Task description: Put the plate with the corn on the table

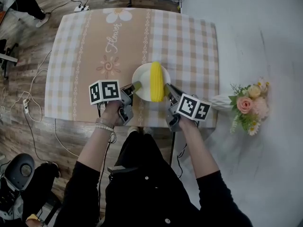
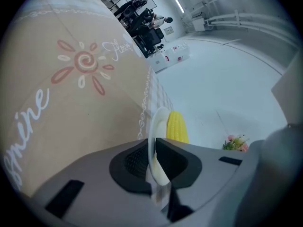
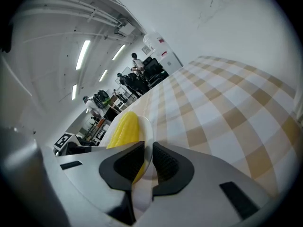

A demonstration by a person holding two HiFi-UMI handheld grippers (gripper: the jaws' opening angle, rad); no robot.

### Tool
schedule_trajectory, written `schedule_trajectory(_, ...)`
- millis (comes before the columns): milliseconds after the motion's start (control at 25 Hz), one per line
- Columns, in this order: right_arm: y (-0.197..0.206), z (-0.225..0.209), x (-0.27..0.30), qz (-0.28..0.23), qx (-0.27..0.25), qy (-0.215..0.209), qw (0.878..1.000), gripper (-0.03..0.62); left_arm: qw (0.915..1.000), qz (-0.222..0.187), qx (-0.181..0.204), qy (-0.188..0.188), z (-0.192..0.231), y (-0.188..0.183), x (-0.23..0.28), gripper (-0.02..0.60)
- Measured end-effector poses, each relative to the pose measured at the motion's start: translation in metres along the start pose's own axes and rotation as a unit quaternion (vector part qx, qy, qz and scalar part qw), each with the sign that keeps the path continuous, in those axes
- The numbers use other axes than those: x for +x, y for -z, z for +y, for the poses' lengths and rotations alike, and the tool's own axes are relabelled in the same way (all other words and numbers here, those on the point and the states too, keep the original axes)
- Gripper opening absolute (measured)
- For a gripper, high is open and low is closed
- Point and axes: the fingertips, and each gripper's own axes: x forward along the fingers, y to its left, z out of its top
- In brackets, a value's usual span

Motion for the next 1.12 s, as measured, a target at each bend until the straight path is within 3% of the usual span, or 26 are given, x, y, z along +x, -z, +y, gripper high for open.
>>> schedule_trajectory(520,-0.007,-0.019,0.021,0.035,-0.019,0.027,0.999,0.084,0.9984,0.022,0.023,-0.048,0.016,-0.011,0.024,0.052)
schedule_trajectory(1120,-0.004,-0.029,0.029,0.079,-0.032,0.065,0.994,0.092,0.9897,0.068,0.057,-0.113,0.021,-0.011,0.028,0.069)
